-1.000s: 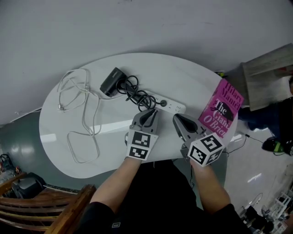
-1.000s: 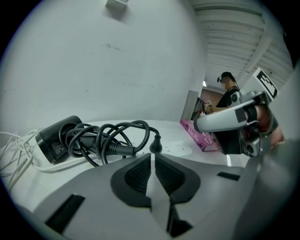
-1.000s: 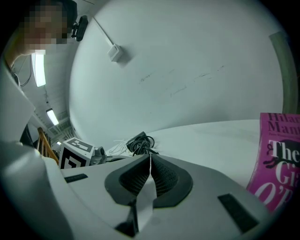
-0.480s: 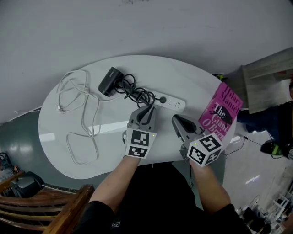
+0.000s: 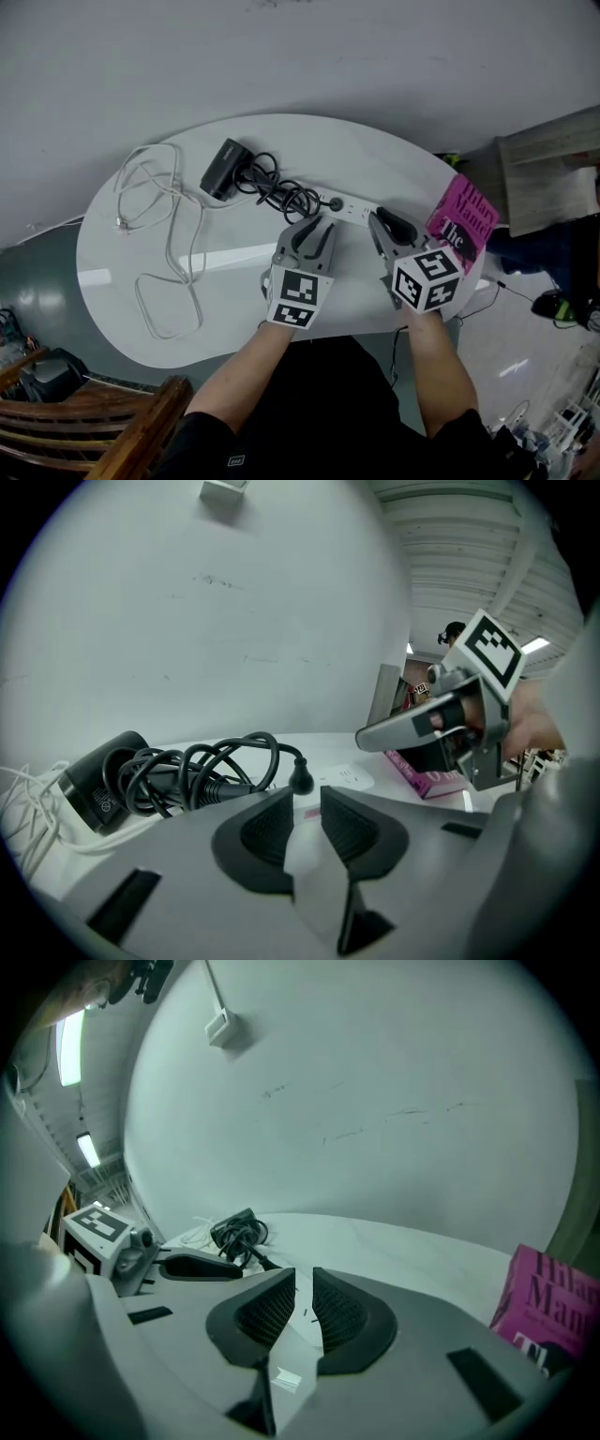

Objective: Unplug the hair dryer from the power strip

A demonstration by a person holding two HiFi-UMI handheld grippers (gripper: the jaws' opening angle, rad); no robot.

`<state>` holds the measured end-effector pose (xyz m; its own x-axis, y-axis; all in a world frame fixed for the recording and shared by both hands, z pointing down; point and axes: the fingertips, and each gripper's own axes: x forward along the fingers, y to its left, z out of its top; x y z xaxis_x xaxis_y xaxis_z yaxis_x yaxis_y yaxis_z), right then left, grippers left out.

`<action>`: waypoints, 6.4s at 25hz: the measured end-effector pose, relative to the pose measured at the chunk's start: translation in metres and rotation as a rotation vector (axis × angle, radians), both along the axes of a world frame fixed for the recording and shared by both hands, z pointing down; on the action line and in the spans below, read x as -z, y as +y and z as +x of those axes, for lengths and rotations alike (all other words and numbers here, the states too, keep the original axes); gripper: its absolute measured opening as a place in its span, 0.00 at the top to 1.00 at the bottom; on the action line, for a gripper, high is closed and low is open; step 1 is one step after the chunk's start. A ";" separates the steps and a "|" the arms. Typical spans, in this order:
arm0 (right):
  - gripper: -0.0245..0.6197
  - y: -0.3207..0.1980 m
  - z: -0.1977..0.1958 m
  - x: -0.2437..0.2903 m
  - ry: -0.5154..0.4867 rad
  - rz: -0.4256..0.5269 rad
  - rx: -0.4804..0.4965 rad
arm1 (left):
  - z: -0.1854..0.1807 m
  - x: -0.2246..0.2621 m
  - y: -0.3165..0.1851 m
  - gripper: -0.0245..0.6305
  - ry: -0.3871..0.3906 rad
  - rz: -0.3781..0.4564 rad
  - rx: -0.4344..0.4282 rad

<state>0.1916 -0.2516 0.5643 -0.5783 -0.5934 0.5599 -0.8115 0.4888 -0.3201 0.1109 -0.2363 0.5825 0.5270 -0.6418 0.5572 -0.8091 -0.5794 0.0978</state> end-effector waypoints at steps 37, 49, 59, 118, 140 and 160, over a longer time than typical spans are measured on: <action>0.74 0.088 -0.058 -0.059 -0.090 -0.385 0.267 | -0.021 -0.020 0.050 0.68 -0.031 -0.066 -0.002; 0.75 0.048 -0.113 -0.017 -0.054 -0.075 0.501 | -0.022 -0.022 0.050 0.55 -0.068 0.011 -0.084; 0.79 0.058 -0.120 -0.027 0.034 -0.067 0.609 | -0.015 -0.022 0.045 0.54 -0.057 0.019 -0.084; 0.74 0.083 -0.120 0.011 0.110 0.074 0.699 | -0.026 -0.012 0.069 0.53 0.061 -0.050 -0.091; 0.77 0.087 -0.130 0.008 -0.056 -0.111 0.722 | -0.043 0.023 0.105 0.54 -0.005 -0.001 -0.161; 0.77 0.134 -0.145 -0.041 0.086 -0.159 0.653 | -0.122 0.096 0.145 0.56 0.126 0.082 0.227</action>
<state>0.0469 -0.1176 0.6058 -0.7394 -0.0444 0.6718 -0.3919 0.8397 -0.3759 -0.0115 -0.0909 0.4861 0.4266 -0.7914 0.4377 -0.9035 -0.3951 0.1662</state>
